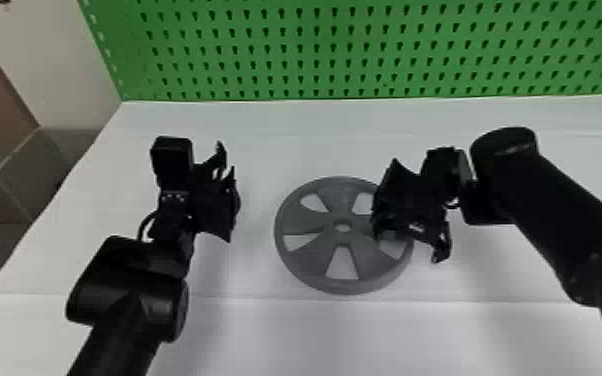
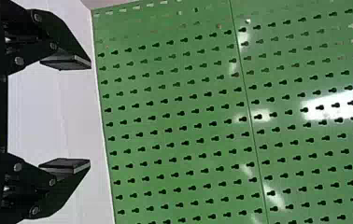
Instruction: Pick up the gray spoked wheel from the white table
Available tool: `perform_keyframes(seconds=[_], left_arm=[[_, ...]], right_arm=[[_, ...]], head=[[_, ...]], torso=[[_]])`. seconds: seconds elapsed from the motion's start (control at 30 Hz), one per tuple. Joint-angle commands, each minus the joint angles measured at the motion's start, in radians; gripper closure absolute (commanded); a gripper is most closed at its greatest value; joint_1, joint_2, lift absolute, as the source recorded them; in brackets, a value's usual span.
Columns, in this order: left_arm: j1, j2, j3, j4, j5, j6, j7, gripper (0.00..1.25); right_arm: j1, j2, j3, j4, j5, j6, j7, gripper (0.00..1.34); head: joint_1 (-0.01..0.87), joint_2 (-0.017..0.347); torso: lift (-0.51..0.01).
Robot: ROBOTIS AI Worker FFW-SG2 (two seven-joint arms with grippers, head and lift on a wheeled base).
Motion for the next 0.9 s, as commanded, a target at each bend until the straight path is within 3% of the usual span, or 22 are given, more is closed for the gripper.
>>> perform_keyframes(seconds=[0.0, 0.87], left_arm=[[0.0, 0.002, -0.001, 0.0, 0.002, 0.0, 0.0, 0.5], [-0.005, 0.002, -0.003, 0.0, 0.002, 0.0, 0.0, 0.5]], right_arm=[[0.003, 0.001, -0.001, 0.0, 0.011, -0.006, 0.0, 0.12], [0.0, -0.005, 0.008, 0.001, 0.009, -0.012, 0.001, 0.12]], head=[[0.779, 0.107], [0.779, 0.107]], torso=[[-0.07], [-0.07]])
